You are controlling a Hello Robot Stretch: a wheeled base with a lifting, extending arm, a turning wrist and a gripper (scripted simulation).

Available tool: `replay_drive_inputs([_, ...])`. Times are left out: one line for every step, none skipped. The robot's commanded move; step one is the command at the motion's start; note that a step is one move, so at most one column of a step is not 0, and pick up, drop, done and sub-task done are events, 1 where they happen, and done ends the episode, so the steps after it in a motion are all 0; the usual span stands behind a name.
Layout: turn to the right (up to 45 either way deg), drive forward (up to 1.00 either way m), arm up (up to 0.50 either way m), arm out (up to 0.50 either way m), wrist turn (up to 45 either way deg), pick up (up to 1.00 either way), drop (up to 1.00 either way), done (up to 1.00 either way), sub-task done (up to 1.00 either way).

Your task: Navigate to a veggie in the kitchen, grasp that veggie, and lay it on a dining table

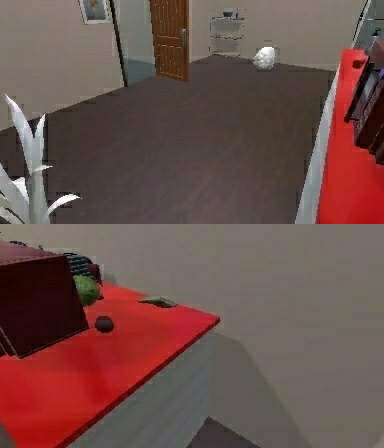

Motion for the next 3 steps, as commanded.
replay_drive_inputs([0.0, 0.35, 0.00, 0.00, 0.0, 0.00, 0.00, 0.00, 0.00])
replay_drive_inputs([30.0, 0.00, 0.00, 0.00, 0.0, 0.00, 0.00, 0.00, 0.00])
replay_drive_inputs([0.0, 0.55, 0.00, 0.00, 0.0, 0.00, 0.00, 0.00, 0.00])
